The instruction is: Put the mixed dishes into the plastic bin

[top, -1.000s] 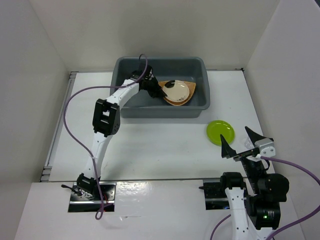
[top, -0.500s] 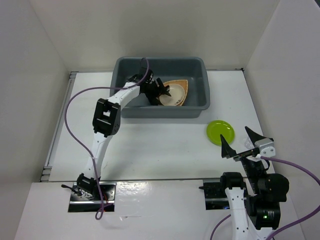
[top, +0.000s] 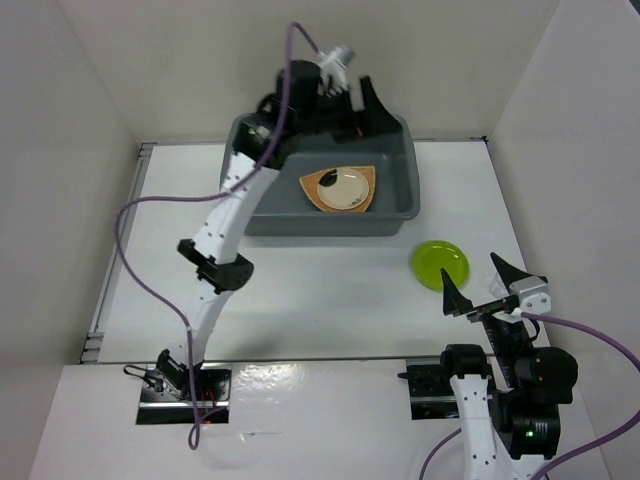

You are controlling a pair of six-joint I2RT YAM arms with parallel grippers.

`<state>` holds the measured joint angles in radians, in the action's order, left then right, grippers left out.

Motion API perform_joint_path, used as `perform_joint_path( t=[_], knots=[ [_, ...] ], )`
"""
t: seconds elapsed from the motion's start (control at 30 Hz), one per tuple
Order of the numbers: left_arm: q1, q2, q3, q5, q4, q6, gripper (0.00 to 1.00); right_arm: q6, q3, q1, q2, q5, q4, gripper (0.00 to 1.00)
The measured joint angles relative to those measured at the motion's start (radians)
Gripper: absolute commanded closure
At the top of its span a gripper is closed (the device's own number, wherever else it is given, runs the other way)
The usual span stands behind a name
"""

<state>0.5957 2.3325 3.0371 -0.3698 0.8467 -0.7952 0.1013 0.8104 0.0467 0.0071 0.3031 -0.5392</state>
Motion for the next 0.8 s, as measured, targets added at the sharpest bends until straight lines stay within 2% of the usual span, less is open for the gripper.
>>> perform_joint_path(
  t=[0.1,0.17,0.27,0.33,0.53,0.8],
  knots=[
    [0.144,0.105,0.106,-0.036,0.103,0.059,0.03,0.0,0.0,0.0,0.0,0.0,0.0,0.01],
    [0.23,0.211,0.106,-0.053,0.19,0.088,0.03,0.0,0.0,0.0,0.0,0.0,0.0,0.01],
    [0.287,0.37,0.08,-0.08,0.293,0.117,0.03,0.0,0.0,0.002,0.0,0.0,0.0,0.01],
    [0.298,0.457,0.063,-0.097,0.342,0.178,0.03,0.0,0.0,0.002,0.0,0.0,0.0,0.01],
    [0.292,0.47,0.075,-0.125,0.404,0.17,0.03,0.0,0.0,0.002,0.0,0.0,0.0,0.01],
    [0.27,0.563,0.075,-0.149,0.402,0.2,0.03,0.0,0.0,0.002,0.0,0.0,0.0,0.01]
  ],
)
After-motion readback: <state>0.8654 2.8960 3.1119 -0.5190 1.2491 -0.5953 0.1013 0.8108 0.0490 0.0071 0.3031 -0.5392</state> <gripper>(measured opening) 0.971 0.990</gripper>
